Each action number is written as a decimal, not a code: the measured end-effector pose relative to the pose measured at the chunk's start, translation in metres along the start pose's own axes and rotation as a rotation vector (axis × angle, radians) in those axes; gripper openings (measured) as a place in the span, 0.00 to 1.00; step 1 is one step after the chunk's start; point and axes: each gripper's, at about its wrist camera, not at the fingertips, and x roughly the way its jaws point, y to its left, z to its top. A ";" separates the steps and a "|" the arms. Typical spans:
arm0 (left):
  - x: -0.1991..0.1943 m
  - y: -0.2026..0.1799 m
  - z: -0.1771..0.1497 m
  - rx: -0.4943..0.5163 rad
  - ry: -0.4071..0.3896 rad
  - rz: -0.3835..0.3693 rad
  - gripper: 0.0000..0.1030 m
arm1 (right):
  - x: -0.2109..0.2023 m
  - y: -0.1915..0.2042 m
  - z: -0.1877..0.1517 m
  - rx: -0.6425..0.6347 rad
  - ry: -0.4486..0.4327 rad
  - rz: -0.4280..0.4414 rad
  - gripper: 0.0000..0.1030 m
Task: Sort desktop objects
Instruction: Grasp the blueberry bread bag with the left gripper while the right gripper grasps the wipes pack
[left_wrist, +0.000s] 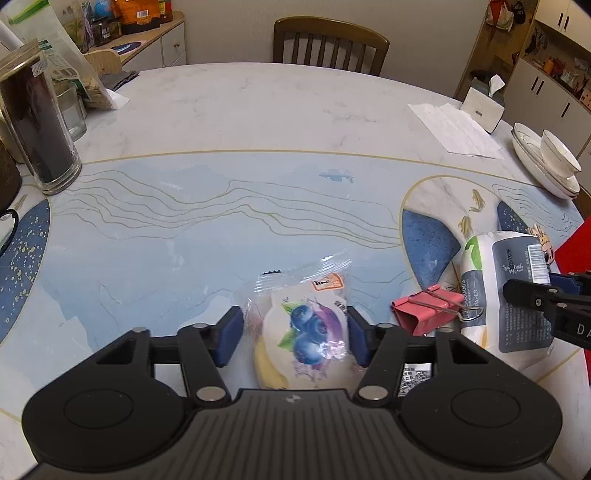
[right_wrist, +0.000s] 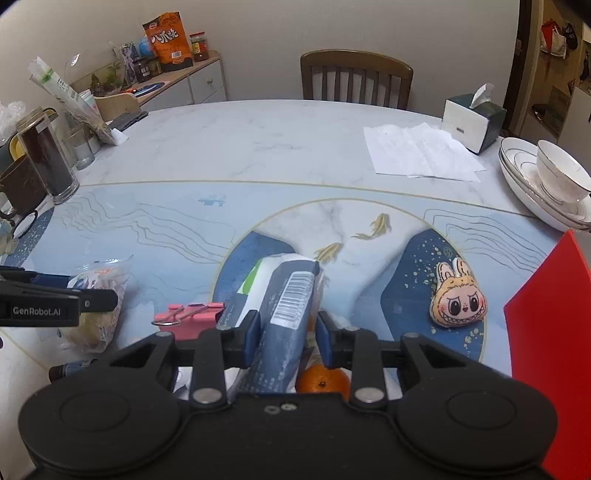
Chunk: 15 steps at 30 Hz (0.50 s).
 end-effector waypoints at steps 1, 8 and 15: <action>-0.001 0.000 0.000 -0.002 0.001 -0.003 0.51 | -0.001 0.000 0.000 -0.001 -0.001 0.002 0.28; -0.010 0.002 0.002 -0.017 -0.009 -0.009 0.48 | -0.011 -0.001 0.003 0.024 -0.023 0.037 0.16; -0.029 -0.006 0.005 0.010 -0.043 -0.024 0.48 | -0.028 -0.010 0.007 0.068 -0.058 0.042 0.15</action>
